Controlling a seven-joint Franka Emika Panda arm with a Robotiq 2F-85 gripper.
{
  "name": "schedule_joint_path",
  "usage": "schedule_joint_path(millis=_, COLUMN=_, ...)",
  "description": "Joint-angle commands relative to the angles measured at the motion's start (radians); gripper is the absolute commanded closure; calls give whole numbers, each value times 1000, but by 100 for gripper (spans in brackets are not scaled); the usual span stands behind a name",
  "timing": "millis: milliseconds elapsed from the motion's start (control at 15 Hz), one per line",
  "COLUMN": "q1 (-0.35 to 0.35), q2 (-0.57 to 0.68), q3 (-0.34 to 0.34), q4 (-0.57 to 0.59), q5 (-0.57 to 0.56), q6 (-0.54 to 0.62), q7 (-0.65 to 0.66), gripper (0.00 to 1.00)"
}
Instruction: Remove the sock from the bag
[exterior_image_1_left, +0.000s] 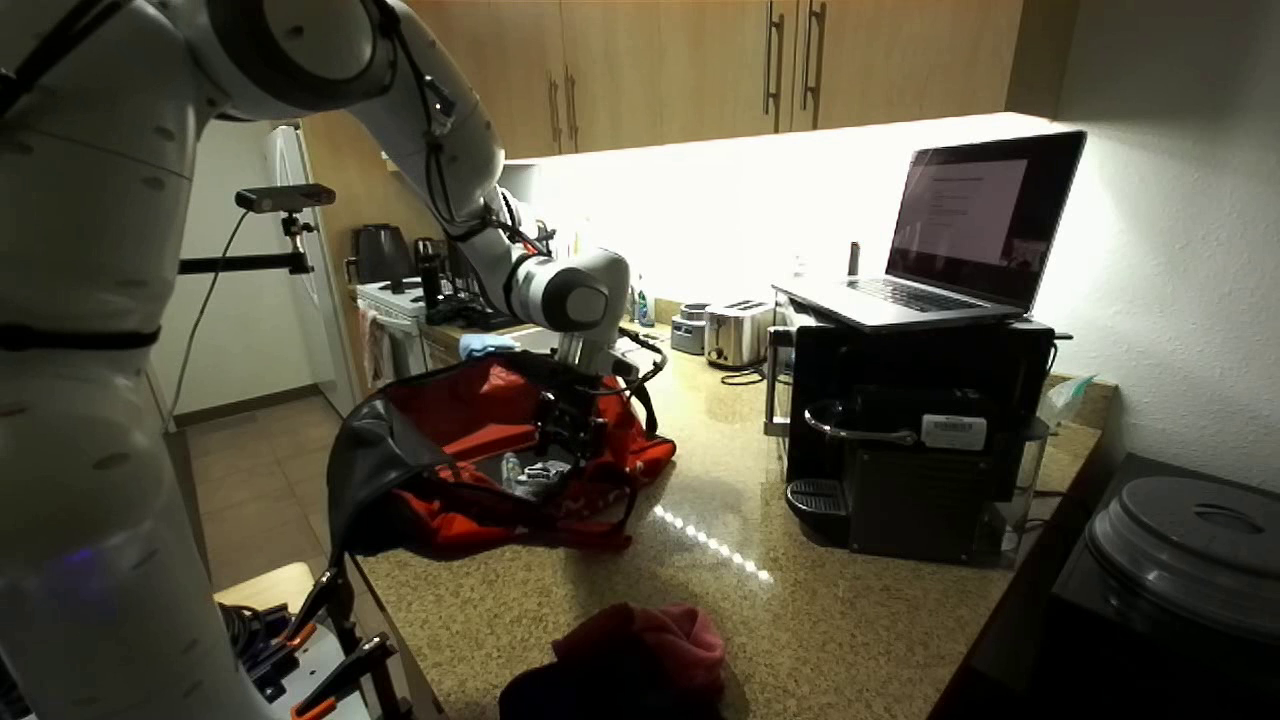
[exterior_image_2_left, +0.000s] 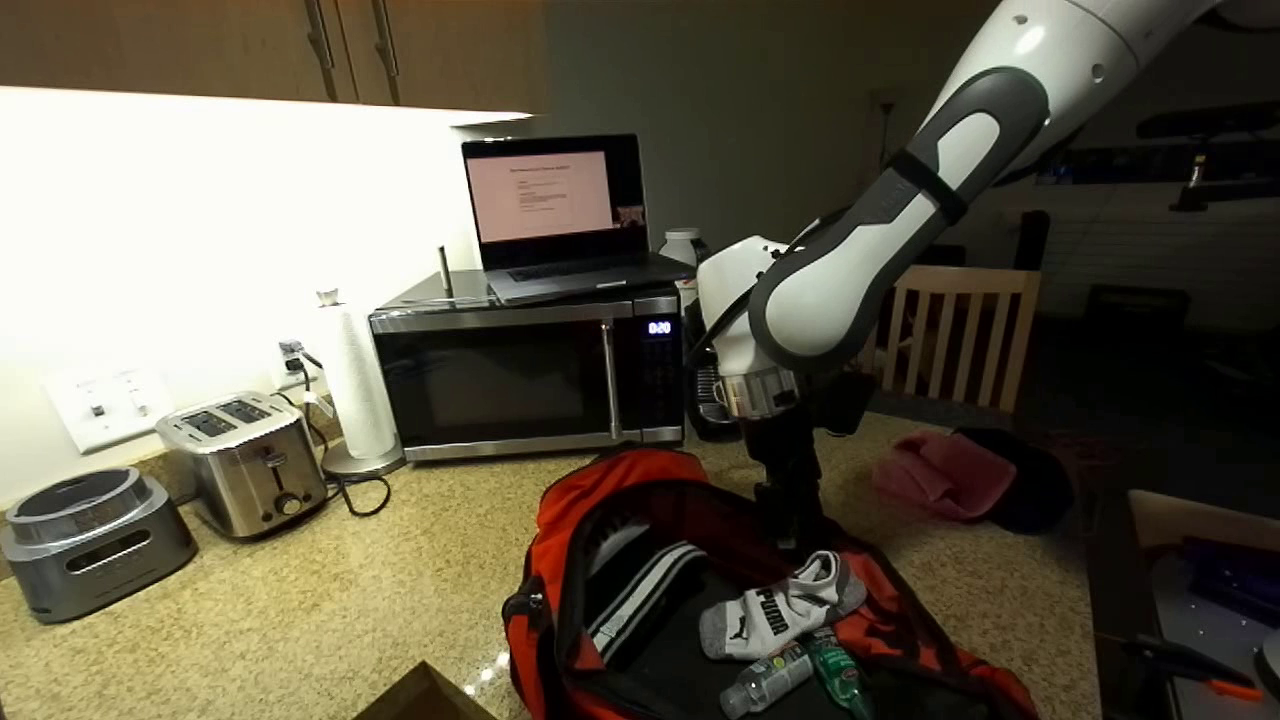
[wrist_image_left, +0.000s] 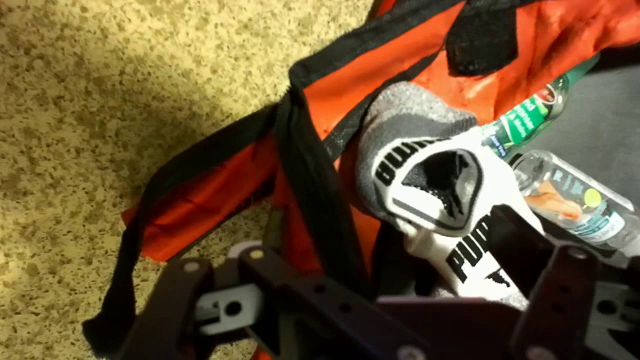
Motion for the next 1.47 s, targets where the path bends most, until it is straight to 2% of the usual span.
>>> schedule_joint_path(millis=0, q1=-18, q2=4, q3=9, q4=-23, q5=6, q6=52, q7=-9, gripper=0)
schedule_joint_path(millis=733, q1=-40, q2=46, q3=20, q4=-23, q5=164, q6=49, q7=32, gripper=0)
schedule_joint_path(millis=1400, q1=-16, q2=21, q3=7, q4=-16, q5=142, q6=-21, q7=162, gripper=0)
